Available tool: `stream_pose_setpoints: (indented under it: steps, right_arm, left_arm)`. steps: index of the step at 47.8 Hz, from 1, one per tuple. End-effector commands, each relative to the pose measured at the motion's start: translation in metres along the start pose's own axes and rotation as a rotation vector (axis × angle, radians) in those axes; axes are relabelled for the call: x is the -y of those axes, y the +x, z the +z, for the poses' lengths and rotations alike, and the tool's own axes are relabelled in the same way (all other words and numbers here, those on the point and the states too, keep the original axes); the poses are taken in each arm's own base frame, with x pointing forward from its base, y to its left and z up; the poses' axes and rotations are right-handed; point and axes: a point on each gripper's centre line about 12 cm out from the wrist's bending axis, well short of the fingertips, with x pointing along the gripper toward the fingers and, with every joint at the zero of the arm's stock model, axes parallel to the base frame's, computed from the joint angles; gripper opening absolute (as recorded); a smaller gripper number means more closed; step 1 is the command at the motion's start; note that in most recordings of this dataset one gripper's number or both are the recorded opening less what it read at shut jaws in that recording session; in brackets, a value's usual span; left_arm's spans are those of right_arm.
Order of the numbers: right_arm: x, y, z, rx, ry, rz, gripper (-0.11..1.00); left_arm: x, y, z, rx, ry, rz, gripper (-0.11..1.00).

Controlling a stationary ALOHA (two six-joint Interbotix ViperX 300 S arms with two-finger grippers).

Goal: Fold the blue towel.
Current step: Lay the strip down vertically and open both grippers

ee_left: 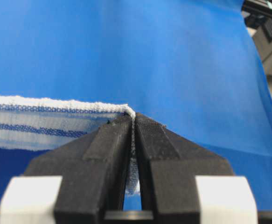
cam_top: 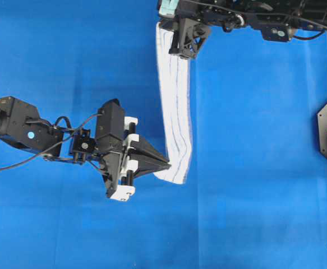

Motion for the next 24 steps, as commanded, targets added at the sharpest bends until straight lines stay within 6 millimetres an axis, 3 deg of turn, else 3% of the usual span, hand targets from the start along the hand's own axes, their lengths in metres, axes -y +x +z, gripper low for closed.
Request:
stream_pose_setpoints:
  steps: [1,8,16,21,24]
  right_arm:
    - [0.006,-0.004,0.015,0.043,0.005,-0.014,0.03]
    - [0.003,0.003,0.012,0.031,0.005,-0.007,0.03]
    - [0.002,0.007,0.011,0.034,0.005,-0.008,0.06]
    - [-0.002,0.007,0.013,0.042,-0.006,-0.004,0.26]
    - [-0.003,0.007,0.015,0.051,-0.016,-0.004,0.46]
  left_arm:
    - [0.015,-0.007,0.009,0.032,-0.018,-0.028,0.02]
    - [0.009,-0.010,0.003,0.020,-0.052,0.005,0.05]
    - [0.010,-0.008,0.003,0.019,-0.053,0.005,0.39]
    - [0.009,-0.008,0.002,0.015,-0.053,0.008,0.63]
    - [0.009,-0.009,0.002,0.014,-0.053,0.008,0.69]
